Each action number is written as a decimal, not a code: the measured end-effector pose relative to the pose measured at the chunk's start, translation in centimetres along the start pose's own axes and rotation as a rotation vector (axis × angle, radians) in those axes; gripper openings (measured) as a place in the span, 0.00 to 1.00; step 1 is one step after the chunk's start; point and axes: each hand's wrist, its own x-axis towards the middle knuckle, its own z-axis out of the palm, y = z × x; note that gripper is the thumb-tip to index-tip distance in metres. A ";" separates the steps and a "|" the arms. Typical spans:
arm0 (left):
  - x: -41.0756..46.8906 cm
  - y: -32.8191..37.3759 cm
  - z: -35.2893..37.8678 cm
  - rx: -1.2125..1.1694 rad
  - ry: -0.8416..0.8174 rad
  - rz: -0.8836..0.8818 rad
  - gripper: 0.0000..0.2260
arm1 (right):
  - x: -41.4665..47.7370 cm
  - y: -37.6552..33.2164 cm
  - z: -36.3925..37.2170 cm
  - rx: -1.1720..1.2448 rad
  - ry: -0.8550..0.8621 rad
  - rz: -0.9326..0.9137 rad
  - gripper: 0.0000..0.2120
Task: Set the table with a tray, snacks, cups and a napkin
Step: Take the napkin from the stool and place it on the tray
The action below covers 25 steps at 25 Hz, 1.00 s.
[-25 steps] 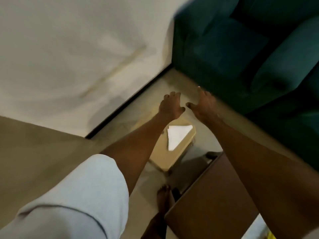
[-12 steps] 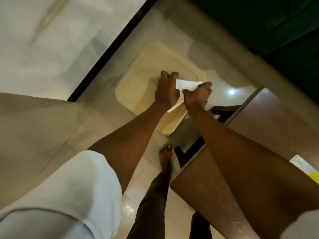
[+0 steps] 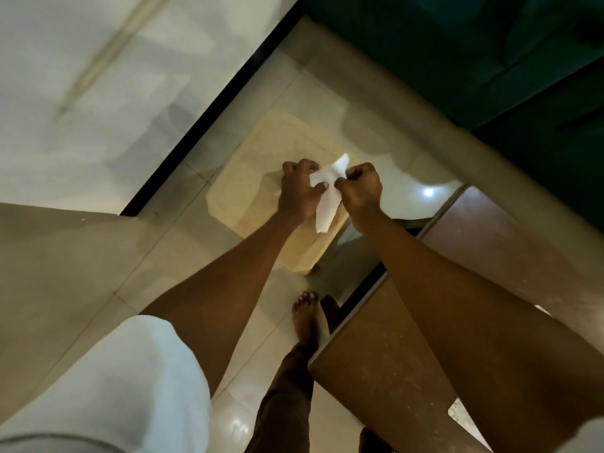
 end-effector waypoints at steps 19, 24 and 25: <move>-33.3 54.0 -14.2 -0.812 -0.328 0.561 0.16 | -30.9 -25.4 -56.3 0.517 0.196 -0.681 0.15; -49.5 68.1 -13.8 -0.822 -0.333 0.808 0.13 | -43.7 -24.8 -73.0 0.663 0.340 -0.846 0.18; -52.4 69.9 -13.0 -0.820 -0.342 0.844 0.12 | -45.6 -23.7 -75.7 0.659 0.346 -0.868 0.20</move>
